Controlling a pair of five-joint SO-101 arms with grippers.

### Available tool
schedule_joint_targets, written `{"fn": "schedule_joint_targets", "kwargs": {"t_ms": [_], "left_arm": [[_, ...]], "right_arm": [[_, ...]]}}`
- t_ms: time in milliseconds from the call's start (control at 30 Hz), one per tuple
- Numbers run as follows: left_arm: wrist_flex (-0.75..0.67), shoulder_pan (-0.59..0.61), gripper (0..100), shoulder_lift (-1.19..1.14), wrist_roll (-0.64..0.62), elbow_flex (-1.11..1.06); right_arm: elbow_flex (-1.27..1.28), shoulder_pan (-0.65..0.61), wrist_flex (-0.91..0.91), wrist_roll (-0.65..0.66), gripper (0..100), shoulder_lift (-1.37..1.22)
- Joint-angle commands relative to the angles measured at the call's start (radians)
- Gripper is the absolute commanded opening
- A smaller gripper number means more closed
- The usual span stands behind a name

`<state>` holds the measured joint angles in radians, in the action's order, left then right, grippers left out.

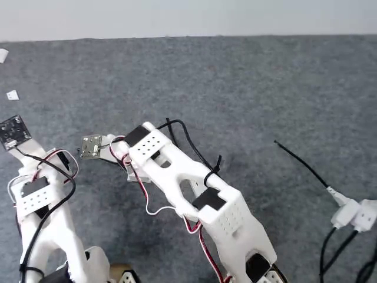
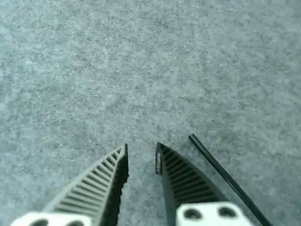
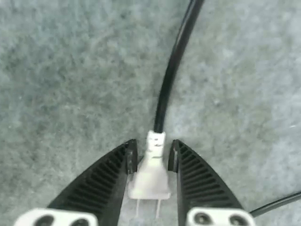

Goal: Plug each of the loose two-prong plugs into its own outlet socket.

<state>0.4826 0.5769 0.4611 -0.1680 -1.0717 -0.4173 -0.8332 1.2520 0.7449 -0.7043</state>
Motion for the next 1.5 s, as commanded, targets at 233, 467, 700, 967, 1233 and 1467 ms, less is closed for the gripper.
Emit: {"fn": "schedule_joint_targets", "kwargs": {"t_ms": [233, 467, 700, 967, 1233, 1467], "left_arm": [[0.002, 0.005, 10, -0.006, -0.009, 0.047], [0.002, 0.003, 10, -0.006, -0.009, 0.047], [0.002, 0.003, 10, -0.006, -0.009, 0.045], [0.002, -0.005, 10, -0.006, -0.009, 0.044], [0.005, -0.031, 10, -0.008, -0.008, 0.042], [0.0, -0.031, 10, -0.009, -0.008, 0.042]], "right_arm": [[-0.176, -0.007, 0.051, 0.014, 11.7, -0.082], [-0.176, -0.004, 0.045, 0.014, 11.1, -0.104], [-0.169, 0.018, 0.054, 0.014, 8.7, -0.105], [-0.169, 0.058, 0.076, 0.014, 4.6, -0.107], [-0.172, 0.058, 0.104, 0.015, 11.6, -0.096], [-0.167, 0.068, 0.153, 0.049, 7.3, -0.067]]}}
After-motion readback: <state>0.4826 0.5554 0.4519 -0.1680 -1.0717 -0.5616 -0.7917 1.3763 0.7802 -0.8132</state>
